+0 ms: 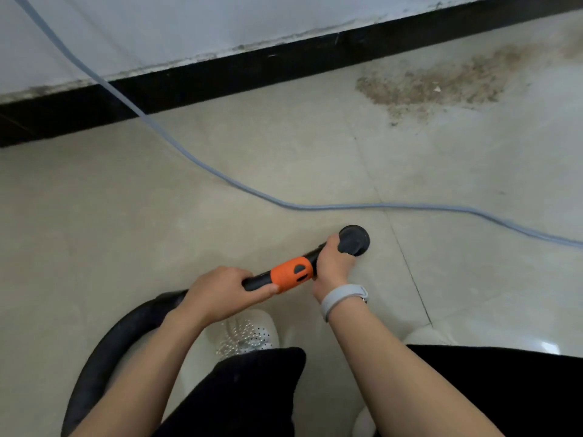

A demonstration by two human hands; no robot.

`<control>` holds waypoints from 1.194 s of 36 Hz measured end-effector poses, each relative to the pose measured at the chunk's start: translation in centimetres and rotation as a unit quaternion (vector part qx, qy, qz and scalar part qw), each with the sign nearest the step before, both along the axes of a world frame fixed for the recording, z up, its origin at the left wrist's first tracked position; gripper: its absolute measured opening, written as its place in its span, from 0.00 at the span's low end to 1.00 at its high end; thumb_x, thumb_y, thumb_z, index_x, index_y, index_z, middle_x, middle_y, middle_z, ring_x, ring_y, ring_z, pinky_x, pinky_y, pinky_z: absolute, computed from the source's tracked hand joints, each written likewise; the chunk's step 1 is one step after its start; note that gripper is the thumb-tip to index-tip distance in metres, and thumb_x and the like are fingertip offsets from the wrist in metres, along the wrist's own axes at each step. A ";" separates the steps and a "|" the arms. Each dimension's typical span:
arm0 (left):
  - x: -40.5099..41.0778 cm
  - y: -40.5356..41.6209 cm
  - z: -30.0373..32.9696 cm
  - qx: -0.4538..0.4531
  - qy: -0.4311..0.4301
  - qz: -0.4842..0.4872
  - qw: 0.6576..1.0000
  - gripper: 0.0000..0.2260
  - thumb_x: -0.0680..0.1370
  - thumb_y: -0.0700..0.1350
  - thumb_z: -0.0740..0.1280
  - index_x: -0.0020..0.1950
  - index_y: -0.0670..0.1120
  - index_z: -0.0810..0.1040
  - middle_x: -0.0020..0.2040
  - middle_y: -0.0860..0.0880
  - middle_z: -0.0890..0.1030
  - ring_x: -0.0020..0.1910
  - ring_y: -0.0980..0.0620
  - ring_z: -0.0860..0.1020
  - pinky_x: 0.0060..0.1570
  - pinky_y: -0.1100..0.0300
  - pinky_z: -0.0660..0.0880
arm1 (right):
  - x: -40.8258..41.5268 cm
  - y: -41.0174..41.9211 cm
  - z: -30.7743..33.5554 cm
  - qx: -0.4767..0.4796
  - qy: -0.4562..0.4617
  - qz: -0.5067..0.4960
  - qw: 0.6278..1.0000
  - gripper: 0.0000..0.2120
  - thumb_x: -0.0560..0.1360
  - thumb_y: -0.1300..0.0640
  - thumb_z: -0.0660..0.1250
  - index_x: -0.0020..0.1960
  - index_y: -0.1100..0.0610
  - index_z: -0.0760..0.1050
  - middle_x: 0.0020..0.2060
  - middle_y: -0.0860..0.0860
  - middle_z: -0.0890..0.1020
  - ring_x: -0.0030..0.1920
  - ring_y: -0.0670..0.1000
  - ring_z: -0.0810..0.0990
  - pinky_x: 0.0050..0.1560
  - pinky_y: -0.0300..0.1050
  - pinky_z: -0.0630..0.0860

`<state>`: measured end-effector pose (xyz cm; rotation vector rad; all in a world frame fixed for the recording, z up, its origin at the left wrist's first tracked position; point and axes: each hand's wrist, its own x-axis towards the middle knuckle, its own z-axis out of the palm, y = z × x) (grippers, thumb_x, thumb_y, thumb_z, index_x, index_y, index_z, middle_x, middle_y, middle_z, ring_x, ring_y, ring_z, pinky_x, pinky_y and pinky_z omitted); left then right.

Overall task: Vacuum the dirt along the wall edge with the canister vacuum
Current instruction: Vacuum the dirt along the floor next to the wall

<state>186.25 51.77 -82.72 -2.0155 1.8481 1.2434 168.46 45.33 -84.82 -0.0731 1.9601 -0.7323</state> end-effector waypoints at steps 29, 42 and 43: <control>-3.8 -16.1 1.4 -0.115 0.069 0.078 0.988 0.24 0.73 0.69 0.56 0.38 0.49 0.73 0.37 0.48 0.79 0.41 0.43 0.79 0.35 0.55 0.70 | 2.2 -14.9 4.8 -0.082 -0.179 0.129 0.972 0.11 0.77 0.57 0.68 0.45 0.57 0.65 0.41 0.57 0.74 0.43 0.60 0.80 0.48 0.56 0.79; -13.5 -17.7 1.3 -0.017 0.059 -0.042 0.997 0.23 0.73 0.69 0.58 0.40 0.49 0.74 0.35 0.51 0.79 0.30 0.50 0.77 0.35 0.56 0.76 | -10.5 -14.4 4.0 0.018 -0.193 0.151 0.969 0.10 0.81 0.52 0.62 0.49 0.59 0.66 0.54 0.59 0.74 0.50 0.60 0.79 0.42 0.55 0.80; -15.0 -18.0 1.4 -0.018 0.052 -0.063 0.997 0.23 0.73 0.69 0.58 0.40 0.49 0.73 0.35 0.51 0.79 0.31 0.50 0.77 0.35 0.56 0.74 | -12.0 -14.3 4.2 0.015 -0.199 0.132 0.971 0.10 0.81 0.53 0.62 0.48 0.59 0.66 0.53 0.59 0.73 0.49 0.59 0.79 0.39 0.54 0.79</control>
